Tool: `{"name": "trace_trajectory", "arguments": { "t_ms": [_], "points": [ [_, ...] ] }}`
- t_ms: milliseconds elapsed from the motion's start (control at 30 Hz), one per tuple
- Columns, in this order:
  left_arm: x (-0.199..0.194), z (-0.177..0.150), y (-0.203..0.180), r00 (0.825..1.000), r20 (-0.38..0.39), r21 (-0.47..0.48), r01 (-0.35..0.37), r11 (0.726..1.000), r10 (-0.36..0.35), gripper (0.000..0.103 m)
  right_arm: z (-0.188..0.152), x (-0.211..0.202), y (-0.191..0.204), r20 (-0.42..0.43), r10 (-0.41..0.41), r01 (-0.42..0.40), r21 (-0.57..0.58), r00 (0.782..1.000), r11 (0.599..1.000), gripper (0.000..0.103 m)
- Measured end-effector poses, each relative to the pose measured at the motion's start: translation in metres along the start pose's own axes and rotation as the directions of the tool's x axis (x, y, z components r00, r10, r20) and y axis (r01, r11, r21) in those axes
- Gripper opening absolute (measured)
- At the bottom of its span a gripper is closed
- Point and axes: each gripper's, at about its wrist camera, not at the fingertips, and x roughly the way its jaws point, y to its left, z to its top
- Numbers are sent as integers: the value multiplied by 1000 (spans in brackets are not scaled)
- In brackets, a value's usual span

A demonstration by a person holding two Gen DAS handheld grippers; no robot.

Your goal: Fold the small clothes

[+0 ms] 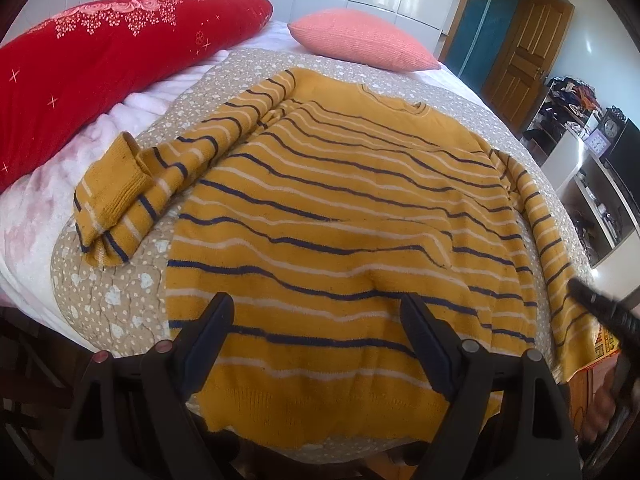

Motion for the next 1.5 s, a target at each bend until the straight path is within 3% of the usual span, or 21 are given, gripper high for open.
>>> {"name": "trace_trajectory", "arguments": {
  "t_ms": [167, 333, 500, 667, 1100, 1500],
  "points": [
    [1, -2, -1, 1000, -11, -1, 13, 1000, -13, 84, -27, 40, 11, -133, -94, 89, -39, 987, 995, 41],
    [2, -5, -2, 1000, -17, 3, 2, 1000, -2, 84, -29, 51, 29, -118, -134, 123, -95, 984, 988, 43],
    [2, -5, -5, 1000, -20, 11, -10, 1000, 10, 84, -24, 62, 50, -110, -160, 144, -144, 981, 979, 17],
    [4, -5, -7, 999, -26, 20, -20, 1000, 20, 84, -20, 63, 61, -98, -196, 177, -174, 976, 969, 8],
    [3, -9, -20, 999, -30, 58, -28, 998, 29, 84, -24, 48, 62, -42, -333, 313, -248, 942, 917, 4],
    [6, -12, -22, 999, -38, 63, -30, 998, 32, 84, -28, 51, 64, -28, -386, 363, -285, 922, 887, 4]
  ]
}}
